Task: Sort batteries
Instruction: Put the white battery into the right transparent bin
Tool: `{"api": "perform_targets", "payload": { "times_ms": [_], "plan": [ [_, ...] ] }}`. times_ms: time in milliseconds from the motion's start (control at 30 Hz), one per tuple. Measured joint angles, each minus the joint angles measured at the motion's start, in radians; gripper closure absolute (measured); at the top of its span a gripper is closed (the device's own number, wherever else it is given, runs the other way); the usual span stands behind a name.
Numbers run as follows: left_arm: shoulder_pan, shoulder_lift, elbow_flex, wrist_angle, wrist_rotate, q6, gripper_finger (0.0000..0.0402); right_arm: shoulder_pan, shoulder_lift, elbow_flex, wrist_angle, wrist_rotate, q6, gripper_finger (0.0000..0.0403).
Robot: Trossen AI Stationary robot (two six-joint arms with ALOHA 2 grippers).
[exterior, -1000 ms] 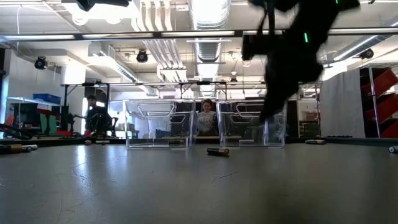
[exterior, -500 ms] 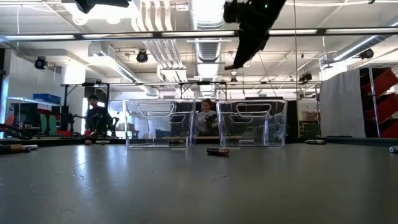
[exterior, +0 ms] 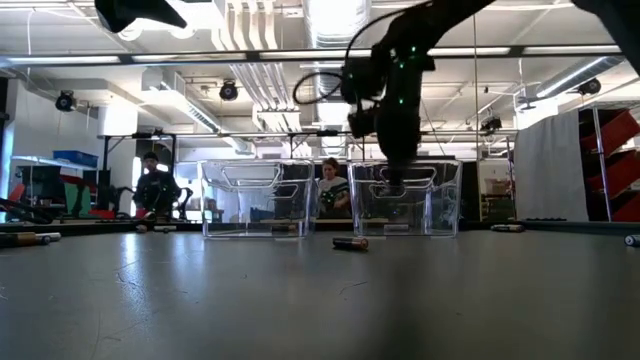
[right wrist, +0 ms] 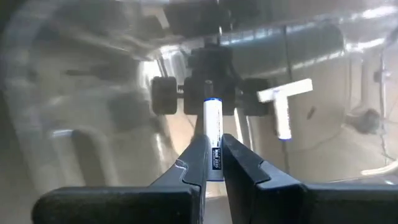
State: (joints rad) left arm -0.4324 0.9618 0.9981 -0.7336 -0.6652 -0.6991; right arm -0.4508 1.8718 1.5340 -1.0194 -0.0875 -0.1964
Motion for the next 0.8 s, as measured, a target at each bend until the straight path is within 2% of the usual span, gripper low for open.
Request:
{"api": "perform_targets", "payload": {
  "times_ms": [367, 633, 800],
  "plan": [
    [-0.001, 0.001, 0.000, -0.053, -0.008, -0.036, 0.0212, -0.059, 0.122, 0.018, 0.007, 0.008, -0.093, 0.0374],
    [-0.001, 0.001, 0.000, -0.053, -0.035, -0.052, 0.0212, -0.070, 0.152, 0.017, 0.009, 0.011, -0.117, 0.0372],
    [-0.001, 0.000, 0.002, -0.044, -0.064, -0.062, 0.0212, -0.070, 0.152, 0.016, 0.014, 0.051, -0.119, 0.0340]
  ]
}}
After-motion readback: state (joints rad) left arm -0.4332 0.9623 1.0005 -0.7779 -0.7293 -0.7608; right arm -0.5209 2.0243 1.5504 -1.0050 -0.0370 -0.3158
